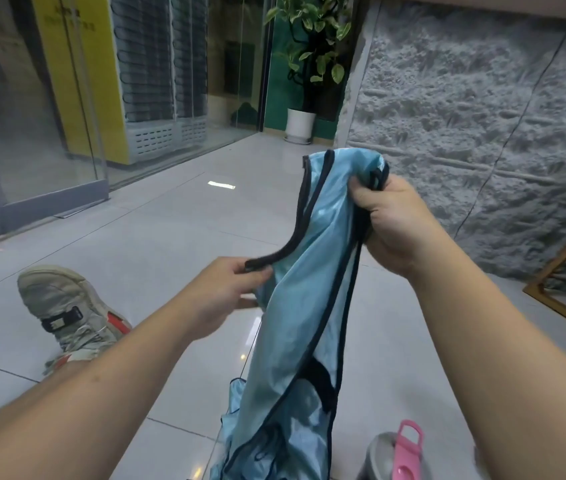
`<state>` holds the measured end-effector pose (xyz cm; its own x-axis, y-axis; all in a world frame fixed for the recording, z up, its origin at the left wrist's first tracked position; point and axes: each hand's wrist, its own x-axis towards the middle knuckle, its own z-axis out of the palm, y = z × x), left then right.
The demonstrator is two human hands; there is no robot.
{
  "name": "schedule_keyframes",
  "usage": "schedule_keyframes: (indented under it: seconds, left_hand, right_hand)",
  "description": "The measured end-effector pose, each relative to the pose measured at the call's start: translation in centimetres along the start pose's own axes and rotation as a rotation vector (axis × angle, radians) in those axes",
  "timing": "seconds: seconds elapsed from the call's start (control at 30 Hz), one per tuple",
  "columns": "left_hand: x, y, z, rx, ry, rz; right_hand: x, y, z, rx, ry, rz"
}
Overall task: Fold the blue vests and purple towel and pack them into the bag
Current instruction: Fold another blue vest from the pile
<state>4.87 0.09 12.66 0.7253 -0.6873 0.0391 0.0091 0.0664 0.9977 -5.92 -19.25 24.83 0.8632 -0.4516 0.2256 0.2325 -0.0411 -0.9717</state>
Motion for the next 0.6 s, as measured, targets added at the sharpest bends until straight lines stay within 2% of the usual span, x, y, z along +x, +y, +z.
schedule_keyframes:
  seconds: [0.13, 0.27, 0.37, 0.43, 0.5, 0.6]
  left_hand:
    - [0.2, 2.7, -1.0, 0.002, 0.156, 0.130]
    - [-0.1, 5.2, -0.9, 0.143, 0.156, 0.260]
    - [-0.4, 5.8, -0.4, 0.143, 0.147, 0.271]
    - [-0.6, 5.6, -0.1, 0.060, 0.127, 0.209]
    - [-1.0, 5.1, -0.4, 0.026, 0.059, 0.044]
    - [-1.7, 4.2, -1.3, 0.041, -0.212, -0.196]
  right_hand:
    - [1.8, 0.1, -1.0, -0.195, 0.187, -0.093]
    - [2.5, -0.2, -1.4, -0.221, 0.241, -0.152]
    - [2.8, -0.2, -1.4, -0.166, 0.263, -0.146]
    - [2.9, -0.2, -1.2, -0.115, 0.268, -0.126]
    - [3.0, 0.0, -0.9, -0.072, 0.259, -0.105]
    - [2.7, 0.4, -0.4, -0.021, 0.236, -0.042]
